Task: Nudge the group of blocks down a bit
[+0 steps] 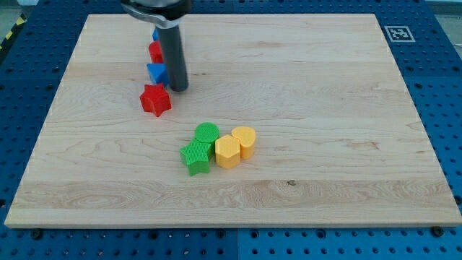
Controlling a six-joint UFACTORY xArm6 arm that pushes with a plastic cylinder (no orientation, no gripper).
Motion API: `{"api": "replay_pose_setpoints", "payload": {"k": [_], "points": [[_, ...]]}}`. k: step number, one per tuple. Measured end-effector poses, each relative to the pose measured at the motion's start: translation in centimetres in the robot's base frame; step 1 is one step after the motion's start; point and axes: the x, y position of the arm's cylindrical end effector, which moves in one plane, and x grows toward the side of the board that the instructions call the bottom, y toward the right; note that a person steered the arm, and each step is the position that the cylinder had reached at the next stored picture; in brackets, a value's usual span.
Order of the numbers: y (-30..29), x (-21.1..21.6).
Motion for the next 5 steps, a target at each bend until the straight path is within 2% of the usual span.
{"api": "replay_pose_setpoints", "payload": {"k": [1, 2, 5], "points": [[3.9, 2.5], [5.0, 4.9], [1.1, 8.6]]}}
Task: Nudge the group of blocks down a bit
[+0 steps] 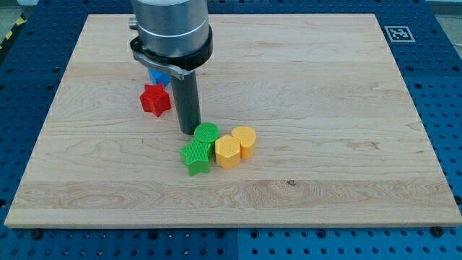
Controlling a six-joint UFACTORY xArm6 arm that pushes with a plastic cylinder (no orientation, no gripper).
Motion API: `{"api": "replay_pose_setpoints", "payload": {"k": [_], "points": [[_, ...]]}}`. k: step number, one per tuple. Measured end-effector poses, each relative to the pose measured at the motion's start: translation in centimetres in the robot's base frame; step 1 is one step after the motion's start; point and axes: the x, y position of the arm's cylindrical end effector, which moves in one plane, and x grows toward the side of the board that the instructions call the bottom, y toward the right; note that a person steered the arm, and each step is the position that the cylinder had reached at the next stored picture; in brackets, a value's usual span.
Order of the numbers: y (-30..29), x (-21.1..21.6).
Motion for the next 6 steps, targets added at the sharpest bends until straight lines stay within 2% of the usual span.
{"api": "replay_pose_setpoints", "payload": {"k": [3, 4, 5, 6], "points": [[0.3, 0.9], [2.0, 1.0], [1.1, 1.0], [-2.3, 1.0]]}}
